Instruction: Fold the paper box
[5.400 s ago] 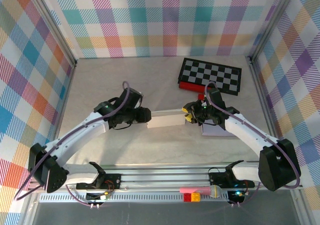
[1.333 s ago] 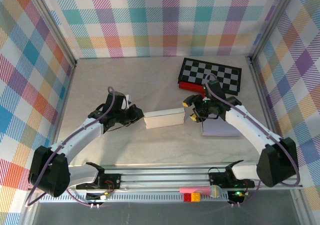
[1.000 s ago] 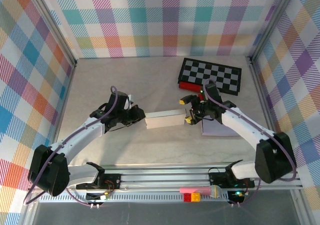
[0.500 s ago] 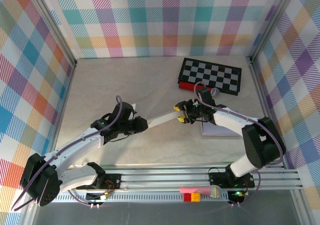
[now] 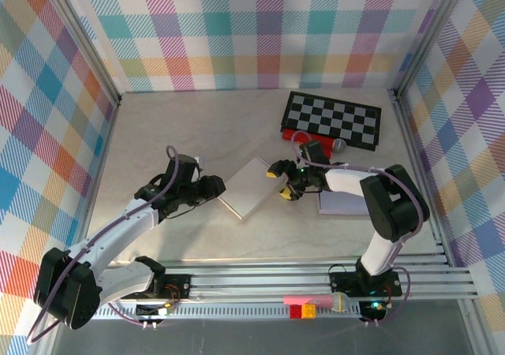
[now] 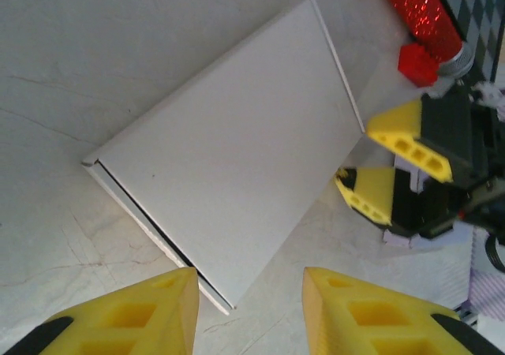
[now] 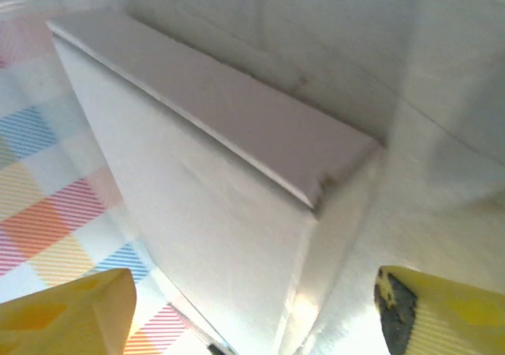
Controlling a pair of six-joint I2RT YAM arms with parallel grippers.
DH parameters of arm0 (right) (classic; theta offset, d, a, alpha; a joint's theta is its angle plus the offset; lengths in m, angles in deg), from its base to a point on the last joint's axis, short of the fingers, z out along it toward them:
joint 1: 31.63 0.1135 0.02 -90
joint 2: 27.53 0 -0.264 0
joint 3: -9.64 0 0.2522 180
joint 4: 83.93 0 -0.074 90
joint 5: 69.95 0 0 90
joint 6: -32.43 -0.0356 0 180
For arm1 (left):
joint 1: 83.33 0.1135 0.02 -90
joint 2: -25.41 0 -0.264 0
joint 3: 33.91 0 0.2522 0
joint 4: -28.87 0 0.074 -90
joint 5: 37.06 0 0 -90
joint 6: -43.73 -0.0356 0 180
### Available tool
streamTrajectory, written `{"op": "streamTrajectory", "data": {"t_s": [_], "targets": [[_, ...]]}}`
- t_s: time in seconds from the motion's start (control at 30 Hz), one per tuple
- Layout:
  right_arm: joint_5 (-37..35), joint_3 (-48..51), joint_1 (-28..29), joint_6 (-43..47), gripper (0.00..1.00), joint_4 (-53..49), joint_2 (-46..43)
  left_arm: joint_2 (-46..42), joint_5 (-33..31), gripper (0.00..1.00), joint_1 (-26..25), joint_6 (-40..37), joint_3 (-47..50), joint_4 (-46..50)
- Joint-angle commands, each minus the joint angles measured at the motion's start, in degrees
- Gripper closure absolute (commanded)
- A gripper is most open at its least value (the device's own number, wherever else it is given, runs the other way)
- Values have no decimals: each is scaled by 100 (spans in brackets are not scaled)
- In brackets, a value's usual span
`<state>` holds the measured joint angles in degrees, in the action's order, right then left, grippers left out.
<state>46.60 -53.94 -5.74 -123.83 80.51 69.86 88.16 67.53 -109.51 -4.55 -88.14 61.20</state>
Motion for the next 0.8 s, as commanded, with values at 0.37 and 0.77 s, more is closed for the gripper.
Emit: {"op": "streamTrajectory", "data": {"t_s": [0.37, 0.77], "targets": [[-2339, -616, -58, 2823, 1, -3430, -3003, -397, -172, 0, 559, -974, -853, 517], [-5765, 627, -551, 4443, 1, -2576, -5113, -936, -4309, 0, 596, -1323, -674, 1271]]}}
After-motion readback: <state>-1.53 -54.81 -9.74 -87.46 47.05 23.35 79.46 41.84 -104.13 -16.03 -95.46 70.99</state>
